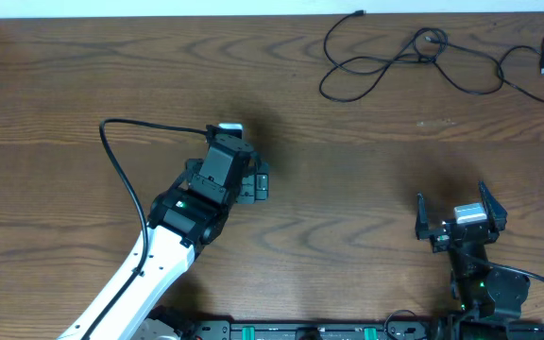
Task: Untangle cables
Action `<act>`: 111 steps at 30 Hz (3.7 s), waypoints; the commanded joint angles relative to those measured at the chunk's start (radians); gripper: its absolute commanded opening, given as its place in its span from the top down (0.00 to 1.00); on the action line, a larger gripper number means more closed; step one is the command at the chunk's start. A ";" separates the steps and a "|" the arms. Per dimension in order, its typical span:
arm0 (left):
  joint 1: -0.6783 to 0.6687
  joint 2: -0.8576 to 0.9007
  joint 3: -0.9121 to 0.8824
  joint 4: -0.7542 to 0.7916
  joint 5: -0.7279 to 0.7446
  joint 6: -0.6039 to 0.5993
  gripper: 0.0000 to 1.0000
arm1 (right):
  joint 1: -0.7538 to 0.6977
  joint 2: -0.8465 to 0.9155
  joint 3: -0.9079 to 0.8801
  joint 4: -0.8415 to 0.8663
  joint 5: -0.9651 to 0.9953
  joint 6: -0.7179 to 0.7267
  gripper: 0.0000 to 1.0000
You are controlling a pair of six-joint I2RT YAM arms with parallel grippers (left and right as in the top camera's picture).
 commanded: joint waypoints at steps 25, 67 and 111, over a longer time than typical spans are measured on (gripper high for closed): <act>0.183 -0.786 -0.536 0.130 -0.024 0.050 0.02 | -0.002 0.000 -0.002 -0.006 0.008 -0.011 0.01; 0.312 -1.194 -0.872 0.597 0.218 0.399 0.02 | -0.002 0.000 -0.002 -0.006 0.008 -0.011 0.01; 0.449 -1.194 -0.872 0.452 0.194 0.424 0.02 | -0.002 0.000 -0.002 -0.006 0.008 -0.011 0.01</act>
